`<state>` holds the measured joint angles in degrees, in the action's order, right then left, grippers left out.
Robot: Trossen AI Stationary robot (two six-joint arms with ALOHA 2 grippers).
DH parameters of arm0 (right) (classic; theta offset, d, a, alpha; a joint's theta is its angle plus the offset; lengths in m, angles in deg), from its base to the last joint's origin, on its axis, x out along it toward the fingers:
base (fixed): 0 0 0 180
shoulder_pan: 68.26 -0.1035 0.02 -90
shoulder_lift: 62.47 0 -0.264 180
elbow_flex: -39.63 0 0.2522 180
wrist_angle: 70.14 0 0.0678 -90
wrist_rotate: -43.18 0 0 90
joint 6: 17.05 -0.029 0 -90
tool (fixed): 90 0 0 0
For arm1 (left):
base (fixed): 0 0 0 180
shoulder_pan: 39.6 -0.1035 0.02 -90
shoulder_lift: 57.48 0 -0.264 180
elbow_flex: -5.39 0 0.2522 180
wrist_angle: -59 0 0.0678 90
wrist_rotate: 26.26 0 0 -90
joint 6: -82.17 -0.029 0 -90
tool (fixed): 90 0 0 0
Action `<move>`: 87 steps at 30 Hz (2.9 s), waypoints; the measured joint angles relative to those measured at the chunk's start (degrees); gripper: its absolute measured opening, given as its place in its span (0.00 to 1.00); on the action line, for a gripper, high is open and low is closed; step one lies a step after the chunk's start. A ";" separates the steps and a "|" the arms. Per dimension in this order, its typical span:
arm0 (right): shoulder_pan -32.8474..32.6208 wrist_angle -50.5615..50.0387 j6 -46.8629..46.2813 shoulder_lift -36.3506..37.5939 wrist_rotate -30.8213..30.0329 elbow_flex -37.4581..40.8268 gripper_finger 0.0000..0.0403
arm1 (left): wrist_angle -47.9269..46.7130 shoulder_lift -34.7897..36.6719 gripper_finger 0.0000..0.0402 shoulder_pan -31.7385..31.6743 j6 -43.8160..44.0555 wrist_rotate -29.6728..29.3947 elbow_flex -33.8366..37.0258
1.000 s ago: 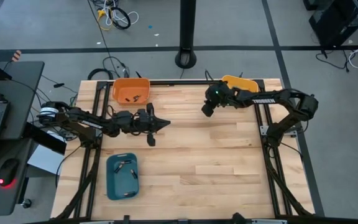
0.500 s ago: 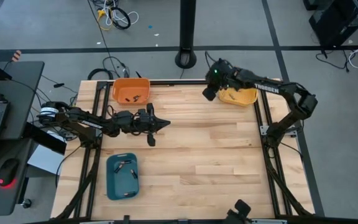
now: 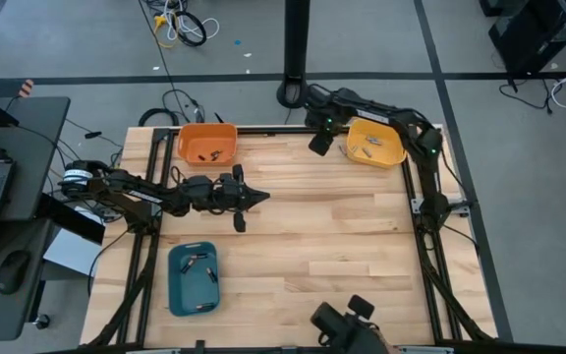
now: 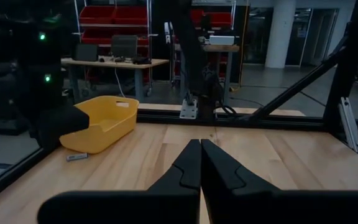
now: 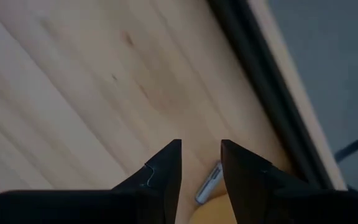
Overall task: Sort batteries
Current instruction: Put the small gray battery into the yellow bin
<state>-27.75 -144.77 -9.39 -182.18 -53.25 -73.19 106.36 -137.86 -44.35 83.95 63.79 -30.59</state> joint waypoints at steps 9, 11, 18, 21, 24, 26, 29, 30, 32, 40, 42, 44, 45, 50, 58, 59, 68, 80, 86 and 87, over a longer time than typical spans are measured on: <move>0.78 -7.85 -0.11 -4.05 -0.05 -1.66 0.31 | 0.04 0.00 0.02 0.00 0.12 0.01 0.00; 0.83 -8.05 -0.12 -3.96 -0.03 -1.42 0.31 | 0.04 0.00 0.02 0.01 0.21 0.01 0.00; 0.69 -8.24 0.02 -3.96 -0.03 -1.36 0.34 | 0.06 0.00 0.02 0.72 0.22 0.00 0.00; 0.42 -8.58 0.24 -3.96 -0.18 -1.18 0.39 | 0.04 0.00 0.02 0.76 0.22 0.00 0.00; 0.33 -8.15 1.01 -3.94 -1.61 -0.11 0.43 | -0.15 0.00 0.02 0.76 0.09 0.00 0.00; 0.33 -7.48 1.90 -3.94 -3.30 1.08 0.44 | -0.23 0.00 0.02 0.76 0.08 0.00 0.00; 0.52 -6.05 2.62 -3.94 -5.56 2.52 0.45 | -0.65 0.00 0.02 0.76 0.05 0.00 0.00; 0.60 -5.81 2.75 -3.94 -5.71 2.93 0.45 | -0.67 0.00 0.02 0.76 0.04 0.00 0.00; 0.85 -4.28 3.11 -3.92 -5.71 4.08 0.45 | -0.69 0.00 0.02 0.76 0.02 0.00 0.00; 2.54 3.00 4.33 -3.76 -5.92 8.83 0.42 | -0.76 0.00 0.02 0.76 -0.02 0.00 0.00; 2.73 3.46 4.26 -3.61 -6.05 9.40 0.41 | -0.79 0.00 0.02 0.76 -0.02 0.00 0.00; 2.78 3.60 4.22 -3.61 -6.07 9.62 0.39 | -0.82 0.00 0.02 0.76 -0.02 0.00 0.00; 2.84 3.73 4.11 -3.64 -5.47 9.70 0.38 | -0.85 0.00 0.02 0.76 -0.02 0.00 0.00; 3.08 3.59 3.87 -3.65 -0.99 9.70 0.35 | -0.91 0.00 0.02 0.76 -0.02 0.00 0.00; 2.12 3.27 4.30 -3.70 -0.53 9.75 0.26 | -1.11 0.00 0.02 0.76 -0.02 0.00 0.00; 2.12 3.25 4.37 -3.72 -0.32 9.75 0.25 | -1.11 0.00 0.02 0.76 -0.02 0.00 0.00; 1.63 3.20 7.16 -3.78 0.75 9.81 0.07 | -1.33 0.00 0.02 0.76 -0.02 0.00 0.00; -1.83 -0.72 8.44 -4.05 1.12 8.75 0.08 | -1.06 0.00 0.02 0.74 -0.02 0.00 0.00; -5.71 -6.96 5.74 -0.98 2.37 8.28 0.17 | -1.53 0.00 0.02 0.74 -0.04 -0.02 0.00; -6.51 -7.08 5.37 -0.15 2.42 8.28 0.19 | -1.55 0.00 0.02 0.74 -0.04 0.00 0.00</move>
<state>-34.26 -151.85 -4.02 -182.34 -50.83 -64.91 104.81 -137.86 -43.61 83.91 63.79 -30.59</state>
